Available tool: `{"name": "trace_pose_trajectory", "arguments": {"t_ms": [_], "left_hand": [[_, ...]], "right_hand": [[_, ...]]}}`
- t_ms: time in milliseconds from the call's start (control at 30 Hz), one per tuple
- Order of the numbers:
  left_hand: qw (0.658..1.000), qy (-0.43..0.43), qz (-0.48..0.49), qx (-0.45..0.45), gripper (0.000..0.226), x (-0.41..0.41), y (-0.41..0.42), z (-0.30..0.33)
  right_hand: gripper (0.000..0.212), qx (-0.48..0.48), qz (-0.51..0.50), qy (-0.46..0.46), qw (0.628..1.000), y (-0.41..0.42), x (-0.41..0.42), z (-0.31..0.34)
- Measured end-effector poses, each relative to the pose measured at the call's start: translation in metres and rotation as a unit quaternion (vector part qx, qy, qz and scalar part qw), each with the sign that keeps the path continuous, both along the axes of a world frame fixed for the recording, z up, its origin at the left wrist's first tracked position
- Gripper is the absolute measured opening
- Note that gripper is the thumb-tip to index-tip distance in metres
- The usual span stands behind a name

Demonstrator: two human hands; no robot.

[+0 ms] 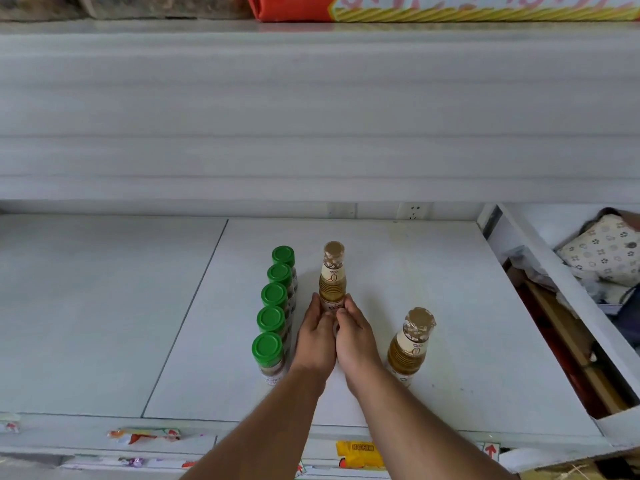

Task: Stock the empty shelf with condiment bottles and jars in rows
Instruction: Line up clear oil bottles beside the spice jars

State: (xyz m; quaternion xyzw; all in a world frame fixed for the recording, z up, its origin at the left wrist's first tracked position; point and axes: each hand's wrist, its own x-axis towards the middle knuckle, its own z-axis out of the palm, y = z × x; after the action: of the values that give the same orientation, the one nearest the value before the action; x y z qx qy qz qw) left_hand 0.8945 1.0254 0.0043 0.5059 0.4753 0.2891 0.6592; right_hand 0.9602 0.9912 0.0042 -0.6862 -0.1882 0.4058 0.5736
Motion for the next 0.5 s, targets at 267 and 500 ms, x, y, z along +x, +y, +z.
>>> {"name": "trace_pose_trajectory", "arguments": {"t_ms": [267,500], "left_hand": [[0.999,-0.033,0.030,-0.024,0.052,0.020,0.022,0.010],[0.999,-0.017,0.030,-0.007,0.056,0.025,0.031,0.012]], "right_hand": [[0.044,0.011,-0.019,0.001,1.000,0.034,0.009,-0.008],[0.044,0.008,-0.028,0.007,1.000,0.046,0.013,-0.011]]}}
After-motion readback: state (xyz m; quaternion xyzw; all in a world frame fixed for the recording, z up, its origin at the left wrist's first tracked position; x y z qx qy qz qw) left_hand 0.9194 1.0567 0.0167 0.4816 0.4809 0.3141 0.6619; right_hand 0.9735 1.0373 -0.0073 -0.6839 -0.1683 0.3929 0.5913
